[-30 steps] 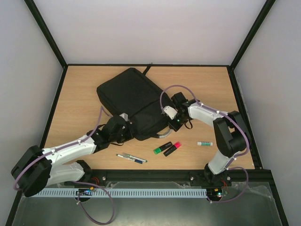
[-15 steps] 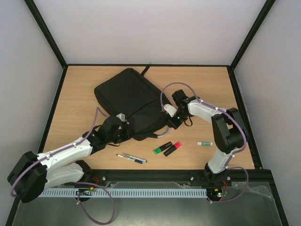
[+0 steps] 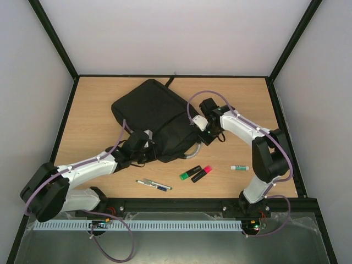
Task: Pack the student bag
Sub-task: Zip the student bag at the center of the board.
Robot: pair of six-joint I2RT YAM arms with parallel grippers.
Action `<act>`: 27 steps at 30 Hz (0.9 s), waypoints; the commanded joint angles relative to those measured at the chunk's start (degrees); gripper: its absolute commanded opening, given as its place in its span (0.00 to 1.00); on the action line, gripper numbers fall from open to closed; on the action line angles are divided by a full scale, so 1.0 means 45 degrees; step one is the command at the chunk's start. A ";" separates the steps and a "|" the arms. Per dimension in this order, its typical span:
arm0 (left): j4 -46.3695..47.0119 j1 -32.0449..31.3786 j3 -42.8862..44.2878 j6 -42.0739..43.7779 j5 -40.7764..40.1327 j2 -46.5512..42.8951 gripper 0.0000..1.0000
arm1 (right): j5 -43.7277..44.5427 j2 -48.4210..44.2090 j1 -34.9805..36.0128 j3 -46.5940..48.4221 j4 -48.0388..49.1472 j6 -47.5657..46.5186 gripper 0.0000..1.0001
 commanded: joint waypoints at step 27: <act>0.1681 0.4245 0.2214 0.2952 0.0243 0.2799 0.25 | -0.1626 -0.0597 0.1361 -0.2021 0.0321 0.0594 0.01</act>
